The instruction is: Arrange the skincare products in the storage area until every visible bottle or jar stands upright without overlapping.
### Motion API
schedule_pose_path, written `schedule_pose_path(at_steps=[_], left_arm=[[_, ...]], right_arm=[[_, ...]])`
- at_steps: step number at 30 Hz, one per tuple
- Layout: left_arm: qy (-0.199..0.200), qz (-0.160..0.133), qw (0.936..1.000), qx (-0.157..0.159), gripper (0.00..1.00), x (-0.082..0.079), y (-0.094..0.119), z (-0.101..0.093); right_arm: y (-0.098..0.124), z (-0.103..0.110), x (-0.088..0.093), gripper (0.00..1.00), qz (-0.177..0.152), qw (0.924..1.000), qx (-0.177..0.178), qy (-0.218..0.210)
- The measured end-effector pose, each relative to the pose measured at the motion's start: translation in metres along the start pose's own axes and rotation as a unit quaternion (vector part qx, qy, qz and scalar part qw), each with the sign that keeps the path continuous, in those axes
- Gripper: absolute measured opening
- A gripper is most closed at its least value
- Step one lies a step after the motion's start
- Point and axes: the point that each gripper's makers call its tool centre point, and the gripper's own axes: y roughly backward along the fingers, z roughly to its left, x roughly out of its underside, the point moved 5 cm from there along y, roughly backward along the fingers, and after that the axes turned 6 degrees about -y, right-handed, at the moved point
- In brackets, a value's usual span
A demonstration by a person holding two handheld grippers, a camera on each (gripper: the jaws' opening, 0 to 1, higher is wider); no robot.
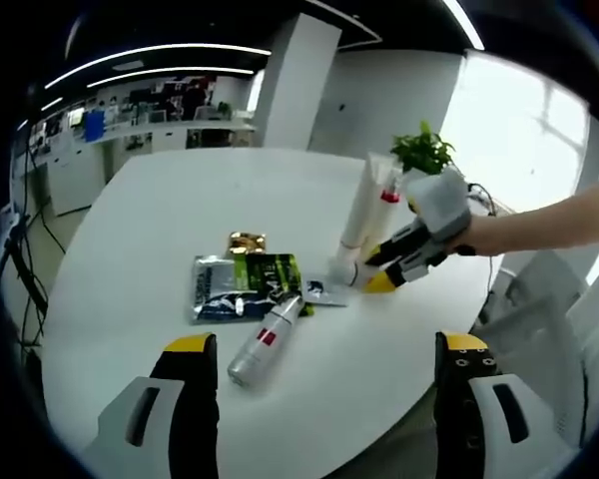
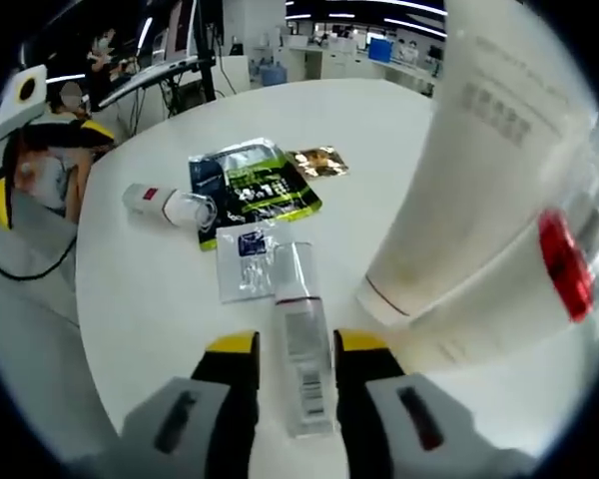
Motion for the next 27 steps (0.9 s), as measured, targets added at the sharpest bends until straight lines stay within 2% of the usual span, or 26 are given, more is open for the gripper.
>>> schedule_pose_path(at_steps=[7, 15, 19, 24, 27], left_arm=[[-0.006, 0.01, 0.9999, 0.004, 0.87, 0.005, 0.0, -0.003], [-0.008, 0.01, 0.9999, 0.004, 0.86, 0.003, 0.003, -0.004], [-0.011, 0.009, 0.9999, 0.004, 0.86, 0.001, 0.004, -0.005], [-0.016, 0.005, 0.9999, 0.005, 0.86, -0.002, 0.006, -0.007], [-0.016, 0.004, 0.9999, 0.005, 0.85, -0.002, 0.007, -0.009]], right_arm=[[-0.005, 0.0, 0.002, 0.22, 0.013, 0.9998, 0.004, 0.017], [-0.005, 0.0, 0.002, 0.21, 0.008, 0.9995, 0.007, 0.031], [-0.004, 0.001, 0.003, 0.21, 0.01, 0.9997, 0.014, 0.015], [0.0, 0.006, 0.008, 0.2, -0.003, 0.9997, -0.001, -0.023], [0.004, 0.01, 0.011, 0.2, -0.009, 0.9996, -0.006, -0.026]])
